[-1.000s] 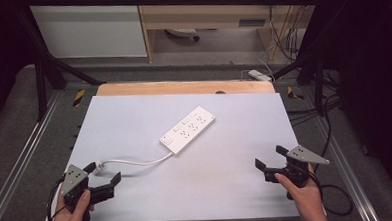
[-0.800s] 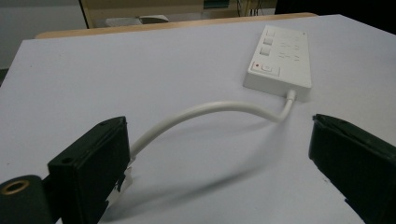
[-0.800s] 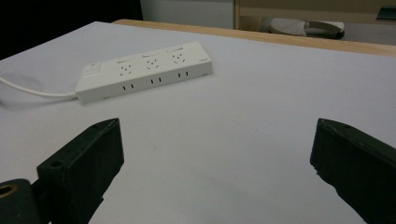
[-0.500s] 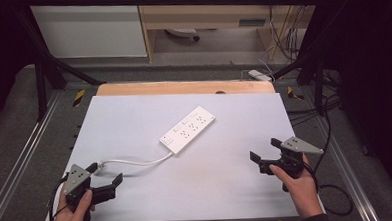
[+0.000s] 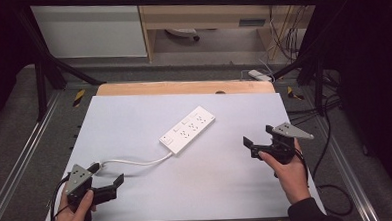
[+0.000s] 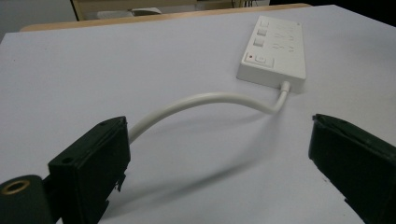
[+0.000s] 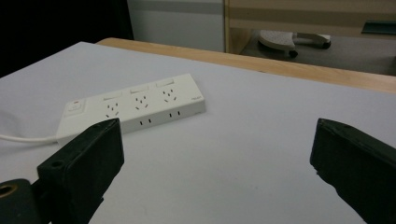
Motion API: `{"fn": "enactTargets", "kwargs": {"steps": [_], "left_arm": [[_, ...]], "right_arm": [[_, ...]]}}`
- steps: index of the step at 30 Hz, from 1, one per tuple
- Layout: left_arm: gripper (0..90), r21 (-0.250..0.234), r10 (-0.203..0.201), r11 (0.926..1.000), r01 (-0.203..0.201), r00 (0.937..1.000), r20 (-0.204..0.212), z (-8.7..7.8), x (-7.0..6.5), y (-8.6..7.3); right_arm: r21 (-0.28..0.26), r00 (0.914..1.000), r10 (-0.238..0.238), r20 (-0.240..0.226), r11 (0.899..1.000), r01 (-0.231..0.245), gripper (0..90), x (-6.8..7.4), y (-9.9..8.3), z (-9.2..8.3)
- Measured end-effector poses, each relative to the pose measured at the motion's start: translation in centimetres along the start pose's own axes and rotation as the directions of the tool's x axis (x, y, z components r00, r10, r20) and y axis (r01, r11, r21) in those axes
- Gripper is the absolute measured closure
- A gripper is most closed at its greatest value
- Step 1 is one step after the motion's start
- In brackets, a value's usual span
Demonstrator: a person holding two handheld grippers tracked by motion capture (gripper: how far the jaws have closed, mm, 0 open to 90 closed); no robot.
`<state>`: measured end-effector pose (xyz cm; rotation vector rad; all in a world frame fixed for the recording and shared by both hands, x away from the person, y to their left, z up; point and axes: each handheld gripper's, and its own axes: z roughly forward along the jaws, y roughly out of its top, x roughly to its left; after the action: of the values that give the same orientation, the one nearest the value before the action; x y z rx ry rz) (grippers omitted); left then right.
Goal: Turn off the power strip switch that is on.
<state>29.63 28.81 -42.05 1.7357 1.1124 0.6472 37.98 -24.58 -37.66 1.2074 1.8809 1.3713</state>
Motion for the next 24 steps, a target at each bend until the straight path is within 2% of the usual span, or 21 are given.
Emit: {"fn": "enactTargets", "kwargs": {"steps": [2,5,10,19,24], "left_arm": [[5.3,0.001,-0.002,1.0000,0.002,1.0000,0.000,0.0,0.0,0.0],[5.3,-0.010,-0.025,0.9996,0.025,0.9996,0.011,-0.1,0.1,0.1],[5.4,-0.006,-0.020,0.9998,0.020,0.9998,0.005,-0.1,0.1,0.0],[5.3,-0.005,-0.018,0.9998,0.018,0.9997,0.014,0.0,0.0,0.1],[5.3,-0.002,-0.020,0.9998,0.020,0.9997,0.012,0.0,0.0,0.1]], "right_arm": [[-0.004,0.9999,0.002,-0.014,1.000,-0.002,4.1,0.3,0.4,0.2],[-0.004,0.9995,-0.010,-0.031,1.000,0.010,5.5,0.8,1.0,0.6],[0.005,0.9981,-0.035,-0.051,0.999,0.035,7.5,1.5,1.9,1.3],[-0.004,0.9969,-0.041,-0.066,0.999,0.041,8.8,2.0,3.4,1.9],[-0.024,0.9956,-0.051,-0.078,0.998,0.049,16.8,2.3,4.6,2.7]]}}
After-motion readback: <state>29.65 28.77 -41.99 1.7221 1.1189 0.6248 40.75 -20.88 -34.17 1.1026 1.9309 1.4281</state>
